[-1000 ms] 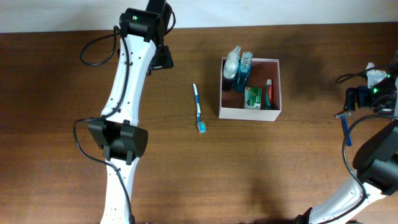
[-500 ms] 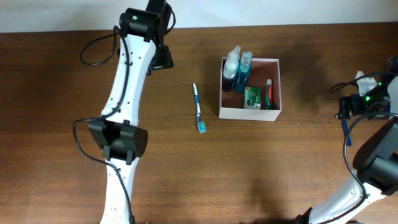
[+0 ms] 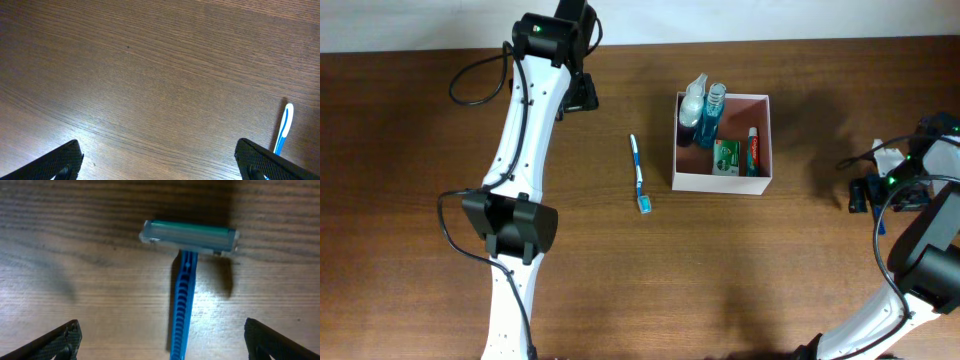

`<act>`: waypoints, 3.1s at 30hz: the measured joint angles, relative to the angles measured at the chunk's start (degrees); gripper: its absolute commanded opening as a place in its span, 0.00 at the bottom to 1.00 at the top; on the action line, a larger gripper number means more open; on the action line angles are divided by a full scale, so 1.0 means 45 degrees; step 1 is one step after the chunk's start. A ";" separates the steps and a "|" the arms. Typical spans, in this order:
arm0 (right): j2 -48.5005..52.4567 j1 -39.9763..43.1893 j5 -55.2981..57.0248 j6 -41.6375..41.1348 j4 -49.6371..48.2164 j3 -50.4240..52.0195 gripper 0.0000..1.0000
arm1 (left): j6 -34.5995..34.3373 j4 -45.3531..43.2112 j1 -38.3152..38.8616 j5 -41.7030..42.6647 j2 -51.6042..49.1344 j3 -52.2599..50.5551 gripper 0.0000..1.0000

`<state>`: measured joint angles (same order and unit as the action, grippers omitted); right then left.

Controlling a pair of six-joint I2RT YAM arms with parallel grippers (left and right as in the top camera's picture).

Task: Pack container
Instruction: 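Move the right gripper right over the blue razor, then close the right gripper on the razor handle and lift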

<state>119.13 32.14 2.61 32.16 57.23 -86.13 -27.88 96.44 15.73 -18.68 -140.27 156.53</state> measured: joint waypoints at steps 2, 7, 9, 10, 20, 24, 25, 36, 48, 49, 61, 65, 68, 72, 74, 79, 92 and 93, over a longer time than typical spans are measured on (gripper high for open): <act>0.0000 0.0000 0.0010 0.0005 -0.0282 0.0107 0.99 | 0.0000 0.0000 0.0000 -0.0005 0.0000 0.0000 0.99; 0.0000 0.0000 0.0233 0.0005 -0.0607 0.0296 0.99 | 0.0000 0.0000 0.0000 -0.0005 0.0000 -0.0005 1.00; 0.0000 0.0000 0.0355 0.0010 -0.0763 0.0301 0.99 | 0.0000 0.0000 0.0000 -0.0005 0.0000 0.0000 0.99; 0.0000 0.0000 0.0398 0.0029 -0.0855 0.0301 1.00 | 0.0000 0.0000 0.0000 -0.0005 0.0000 0.0000 0.99; 0.0000 0.0000 0.0563 0.0146 -0.1234 0.0408 0.93 | 0.0000 0.0000 0.0000 -0.0005 0.0000 0.0000 1.00; 0.0005 0.0000 0.0554 0.0151 -0.1413 0.0719 0.96 | 0.0000 0.0000 0.0000 -0.0005 0.0000 0.0000 1.00; -0.0005 0.0000 0.0559 0.0141 -0.1467 0.0767 0.96 | 0.0000 0.0000 0.0000 -0.0005 0.0000 0.0000 0.99; -0.0068 0.0000 0.0447 0.0194 -0.1647 0.0894 0.92 | 0.0000 0.0000 0.0000 -0.0005 0.0000 0.0000 0.99; -0.0068 0.0073 0.0034 0.0189 -0.1710 0.0908 0.97 | 0.0000 0.0000 0.0000 -0.0005 0.0000 0.0000 0.99; -0.0068 0.0131 -0.0146 0.0180 -0.1734 0.0933 0.97 | 0.0000 0.0000 0.0000 -0.0005 0.0000 0.0000 0.99; -0.0068 0.0651 -0.0884 0.0185 -0.1758 0.1025 0.75 | 0.0000 0.0000 0.0000 -0.0005 0.0000 0.0000 0.99; -0.0068 0.0651 -0.0884 0.0165 -0.1787 0.1025 0.51 | 0.0000 0.0005 0.0000 -0.0005 0.0000 0.0000 0.99; -0.0068 0.0665 -0.0894 0.0262 -0.1792 0.1025 0.30 | 0.0000 0.0000 0.0000 0.0000 0.0000 -0.0005 0.99; -0.0068 0.0665 -0.0889 0.0165 -0.1787 0.1025 0.20 | 0.0000 0.0000 0.0000 -0.0005 0.0000 0.0000 0.99; -0.0068 0.0665 -0.0884 0.0185 -0.1787 0.1025 0.14 | 0.0000 0.0000 0.0000 -0.0005 0.0000 0.0000 0.99; -0.0068 0.0665 -0.0889 0.0175 -0.1734 0.1025 0.04 | 0.0000 0.0000 0.0000 -0.0005 0.0000 0.0000 1.00; 0.0117 0.0636 -0.1715 -0.0316 0.0418 -0.0976 0.04 | 0.0000 0.0000 0.0000 -0.0005 0.0000 0.0000 0.99; 0.0117 0.0607 -0.1923 -0.0500 0.0797 -0.1511 0.04 | 0.0000 0.0000 0.0000 -0.0005 0.0000 0.0000 0.99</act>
<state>119.66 34.87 -6.04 29.91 60.82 -92.92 -27.88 96.44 15.73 -18.70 -140.27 156.53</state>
